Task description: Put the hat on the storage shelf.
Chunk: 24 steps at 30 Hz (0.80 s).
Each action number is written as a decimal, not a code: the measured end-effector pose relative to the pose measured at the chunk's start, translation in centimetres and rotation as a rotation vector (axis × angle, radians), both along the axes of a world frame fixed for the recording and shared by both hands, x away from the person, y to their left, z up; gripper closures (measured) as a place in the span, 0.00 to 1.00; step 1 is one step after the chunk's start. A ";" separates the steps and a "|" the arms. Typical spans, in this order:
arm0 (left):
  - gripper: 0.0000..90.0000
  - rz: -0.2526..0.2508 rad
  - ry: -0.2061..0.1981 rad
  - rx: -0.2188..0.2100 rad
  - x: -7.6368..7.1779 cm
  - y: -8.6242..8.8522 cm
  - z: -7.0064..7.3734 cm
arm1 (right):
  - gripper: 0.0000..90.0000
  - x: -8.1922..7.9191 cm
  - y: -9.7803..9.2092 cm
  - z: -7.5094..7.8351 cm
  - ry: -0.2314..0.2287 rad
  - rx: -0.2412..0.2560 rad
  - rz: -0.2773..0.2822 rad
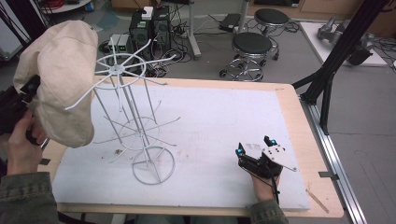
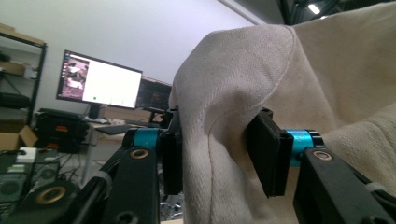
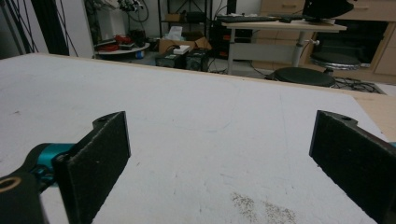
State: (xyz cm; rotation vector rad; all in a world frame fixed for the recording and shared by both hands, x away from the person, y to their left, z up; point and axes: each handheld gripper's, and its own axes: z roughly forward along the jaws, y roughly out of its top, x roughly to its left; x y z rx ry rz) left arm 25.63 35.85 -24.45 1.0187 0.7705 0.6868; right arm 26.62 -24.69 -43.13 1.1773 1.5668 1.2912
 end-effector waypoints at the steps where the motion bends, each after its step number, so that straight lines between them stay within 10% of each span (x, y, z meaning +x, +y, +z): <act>1: 0.61 0.019 0.005 -0.002 0.0 0.0 -0.3 | 0.05 0.0 0.0 0.0 0.000 0.000 0.000; 24: 0.33 0.262 0.032 -0.004 -1.2 0.7 -2.9 | 0.05 0.0 0.0 0.0 -0.004 -0.003 0.002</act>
